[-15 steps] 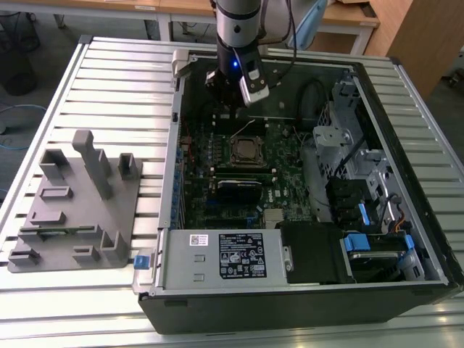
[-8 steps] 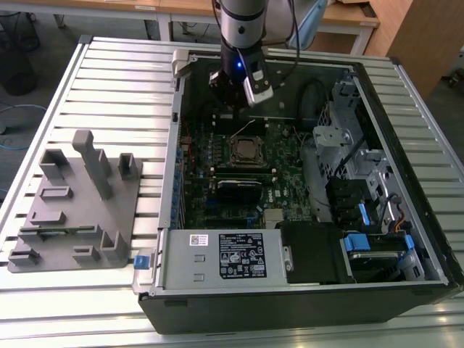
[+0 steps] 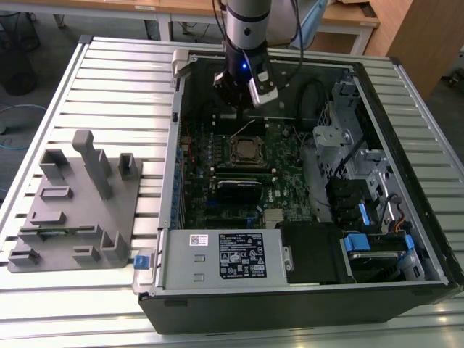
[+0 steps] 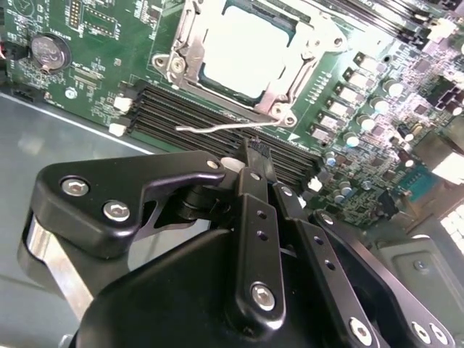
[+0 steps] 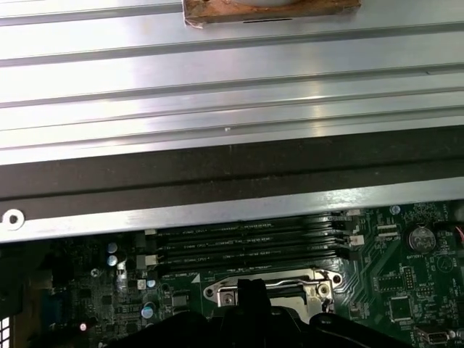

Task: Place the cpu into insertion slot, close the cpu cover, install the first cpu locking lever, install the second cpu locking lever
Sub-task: 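Install the first cpu locking lever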

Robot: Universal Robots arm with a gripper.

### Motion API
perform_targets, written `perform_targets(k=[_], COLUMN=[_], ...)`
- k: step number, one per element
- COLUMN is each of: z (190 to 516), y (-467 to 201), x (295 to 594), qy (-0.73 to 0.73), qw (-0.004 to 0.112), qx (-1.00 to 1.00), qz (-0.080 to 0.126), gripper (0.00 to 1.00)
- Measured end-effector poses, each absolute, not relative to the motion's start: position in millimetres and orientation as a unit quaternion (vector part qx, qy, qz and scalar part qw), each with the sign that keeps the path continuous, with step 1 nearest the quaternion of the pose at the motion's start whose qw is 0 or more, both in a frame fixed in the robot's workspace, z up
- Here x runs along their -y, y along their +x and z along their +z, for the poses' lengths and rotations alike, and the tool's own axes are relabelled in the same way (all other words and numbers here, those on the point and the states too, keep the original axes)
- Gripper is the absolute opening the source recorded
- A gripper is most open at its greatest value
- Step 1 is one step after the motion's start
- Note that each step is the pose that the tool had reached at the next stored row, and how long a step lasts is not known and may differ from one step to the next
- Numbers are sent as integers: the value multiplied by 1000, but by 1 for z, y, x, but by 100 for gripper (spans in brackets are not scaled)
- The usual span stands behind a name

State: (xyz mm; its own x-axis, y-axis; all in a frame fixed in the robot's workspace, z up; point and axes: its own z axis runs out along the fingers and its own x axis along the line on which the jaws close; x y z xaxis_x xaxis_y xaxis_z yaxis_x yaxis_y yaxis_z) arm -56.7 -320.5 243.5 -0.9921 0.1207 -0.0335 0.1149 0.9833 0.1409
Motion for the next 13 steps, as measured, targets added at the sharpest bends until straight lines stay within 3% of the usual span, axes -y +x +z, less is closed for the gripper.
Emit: perform_targets(k=[13], z=[237], y=[-48], x=[318], qy=[59], qw=[21], qx=[-996], qz=[69], gripper=[10])
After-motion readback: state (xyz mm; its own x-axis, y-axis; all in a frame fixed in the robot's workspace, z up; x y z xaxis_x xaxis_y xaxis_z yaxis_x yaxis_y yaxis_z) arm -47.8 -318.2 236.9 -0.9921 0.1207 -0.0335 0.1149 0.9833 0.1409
